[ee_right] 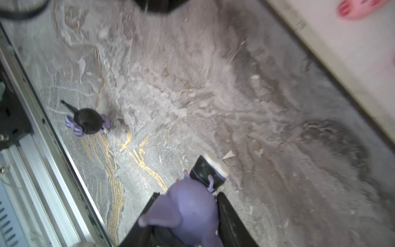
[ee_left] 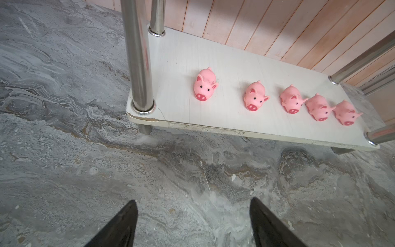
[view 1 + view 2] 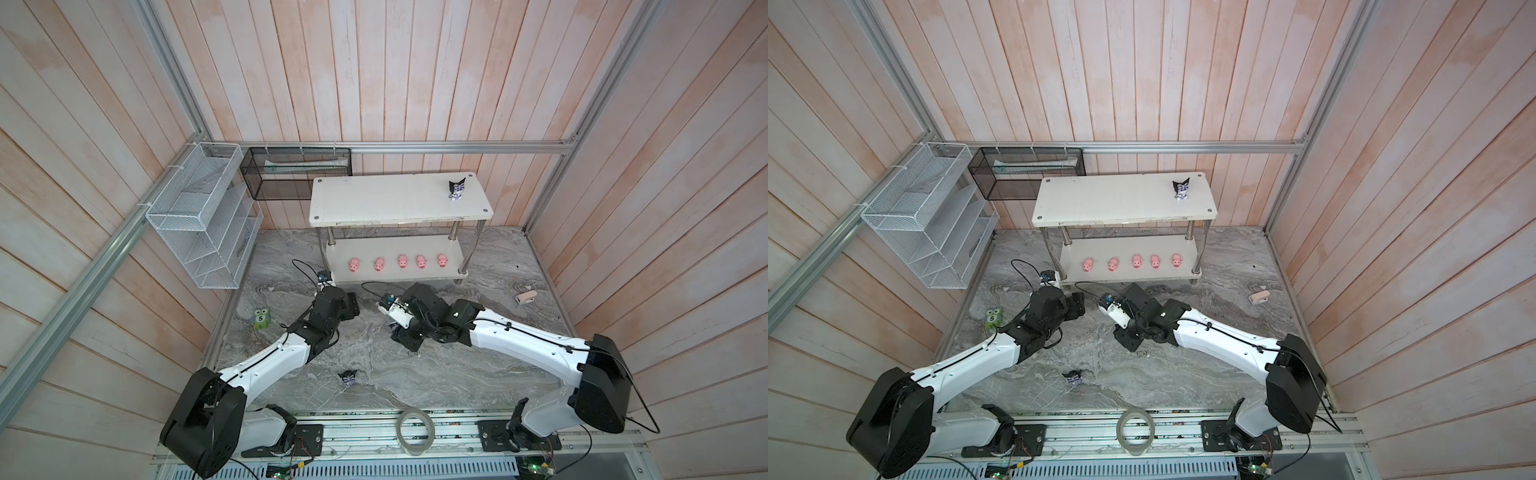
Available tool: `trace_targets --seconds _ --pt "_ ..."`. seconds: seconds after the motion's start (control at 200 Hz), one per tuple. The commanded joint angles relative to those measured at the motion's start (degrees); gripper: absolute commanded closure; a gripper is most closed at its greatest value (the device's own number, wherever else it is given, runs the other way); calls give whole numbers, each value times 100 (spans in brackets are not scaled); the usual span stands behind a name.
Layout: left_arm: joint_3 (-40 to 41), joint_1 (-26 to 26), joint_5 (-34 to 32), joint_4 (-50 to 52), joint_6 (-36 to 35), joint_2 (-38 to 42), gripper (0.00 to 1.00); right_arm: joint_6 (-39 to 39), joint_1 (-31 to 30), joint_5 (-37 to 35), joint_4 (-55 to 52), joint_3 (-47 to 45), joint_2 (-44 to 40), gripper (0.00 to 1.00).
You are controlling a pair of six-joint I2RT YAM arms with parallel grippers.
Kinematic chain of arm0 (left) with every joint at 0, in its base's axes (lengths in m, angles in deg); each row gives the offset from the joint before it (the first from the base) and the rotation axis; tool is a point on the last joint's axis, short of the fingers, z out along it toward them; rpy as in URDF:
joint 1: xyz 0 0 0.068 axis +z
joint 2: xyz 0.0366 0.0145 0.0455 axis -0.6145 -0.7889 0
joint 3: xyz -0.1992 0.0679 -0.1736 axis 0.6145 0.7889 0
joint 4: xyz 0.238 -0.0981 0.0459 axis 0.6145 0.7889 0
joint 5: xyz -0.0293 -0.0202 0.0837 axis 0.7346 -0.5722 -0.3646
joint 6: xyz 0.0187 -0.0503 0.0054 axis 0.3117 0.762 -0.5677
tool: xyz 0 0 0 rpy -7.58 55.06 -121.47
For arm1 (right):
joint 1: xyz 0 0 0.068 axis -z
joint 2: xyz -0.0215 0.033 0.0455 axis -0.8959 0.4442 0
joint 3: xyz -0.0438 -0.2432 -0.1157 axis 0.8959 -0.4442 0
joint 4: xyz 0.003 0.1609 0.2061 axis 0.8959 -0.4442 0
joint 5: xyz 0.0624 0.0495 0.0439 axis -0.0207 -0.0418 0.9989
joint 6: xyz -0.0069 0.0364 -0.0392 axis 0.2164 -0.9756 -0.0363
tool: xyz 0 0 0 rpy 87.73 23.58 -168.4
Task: Organize plastic toys on shelves
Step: Pick up the plastic toy from the bottom-center of the table, then place the plastic toy on the shelf.
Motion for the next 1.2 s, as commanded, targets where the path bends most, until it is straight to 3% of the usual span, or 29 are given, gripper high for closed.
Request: trace_targets --seconds 0.0,0.265,0.96,1.195 --pt "124 48 121 -42 -32 69 17 113 229 -203 -656 572 -188 68" --pt "156 53 323 -60 -32 -33 17 269 692 -316 -499 1533 -166 67" --pt "254 65 602 -253 -43 -191 17 1152 1366 -1067 -1996 6141 1781 68" --pt "260 67 625 -286 -40 -251 17 1417 1585 -1088 -2012 7160 2302 68"
